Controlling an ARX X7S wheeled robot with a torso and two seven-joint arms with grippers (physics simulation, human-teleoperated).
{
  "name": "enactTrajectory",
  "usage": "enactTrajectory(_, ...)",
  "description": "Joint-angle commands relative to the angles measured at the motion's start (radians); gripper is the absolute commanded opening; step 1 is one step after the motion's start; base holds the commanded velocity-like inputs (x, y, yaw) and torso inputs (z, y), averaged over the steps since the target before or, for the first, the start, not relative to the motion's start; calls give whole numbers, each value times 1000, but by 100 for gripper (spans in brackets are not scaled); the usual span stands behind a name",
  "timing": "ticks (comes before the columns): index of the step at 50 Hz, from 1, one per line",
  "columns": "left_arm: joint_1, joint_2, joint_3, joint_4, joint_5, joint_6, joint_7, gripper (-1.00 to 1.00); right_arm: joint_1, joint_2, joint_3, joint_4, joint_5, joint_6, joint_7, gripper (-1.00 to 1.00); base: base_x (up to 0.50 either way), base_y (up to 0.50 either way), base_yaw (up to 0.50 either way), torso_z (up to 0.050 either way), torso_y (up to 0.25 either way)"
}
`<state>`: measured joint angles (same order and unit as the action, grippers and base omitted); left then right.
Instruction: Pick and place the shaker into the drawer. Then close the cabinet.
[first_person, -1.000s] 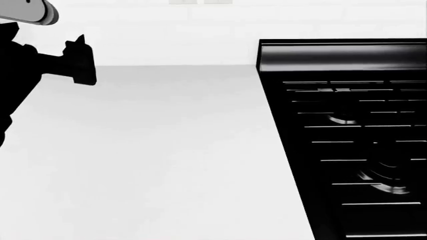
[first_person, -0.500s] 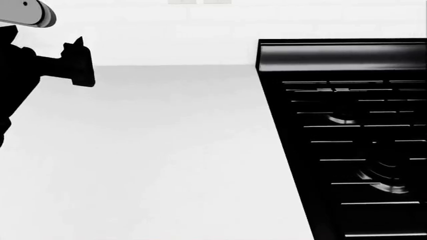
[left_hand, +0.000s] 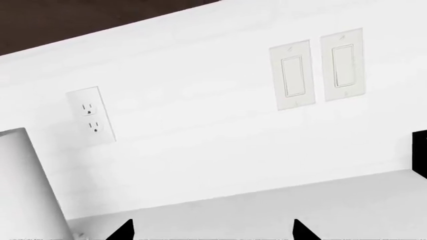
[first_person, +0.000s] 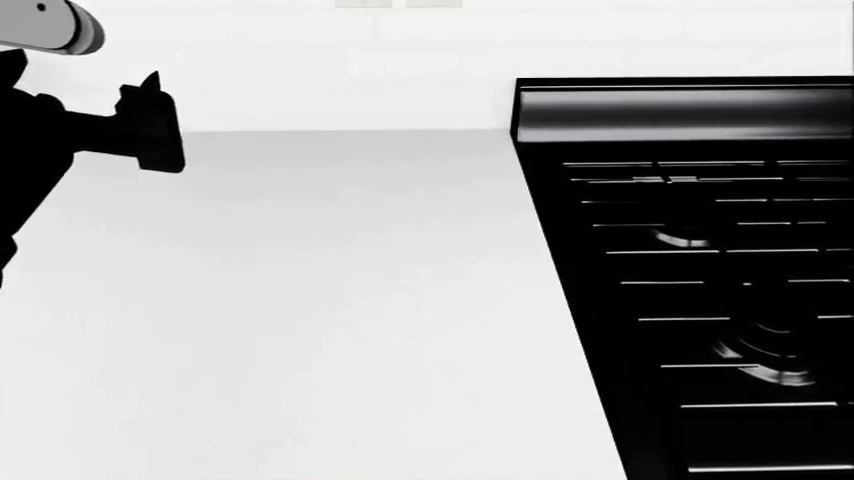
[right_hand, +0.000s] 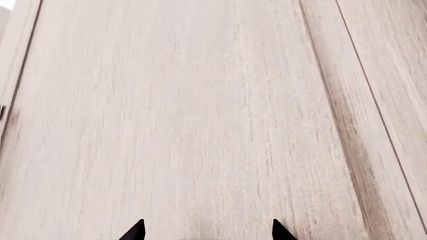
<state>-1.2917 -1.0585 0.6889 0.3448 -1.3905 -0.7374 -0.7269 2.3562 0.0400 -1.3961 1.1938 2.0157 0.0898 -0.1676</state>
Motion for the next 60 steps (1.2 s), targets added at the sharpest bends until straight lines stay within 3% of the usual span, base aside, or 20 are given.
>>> enactTrajectory(1,6,-5,-2,-10,-27,-11,-24,100,-88,-40,-240,-46,100,279,47,100,0,0,0,0,0)
enactTrajectory(13,101,-54,-44,36,-28,117,35,100,-91,-40,-238,-49,93,276,38,100,0,0,0,0,-9)
enactTrajectory(60,117,-61,-58,44,-36,127,27,100,-1,-40,-165,-81,21,245,-6,100,0,0,0,0,-41)
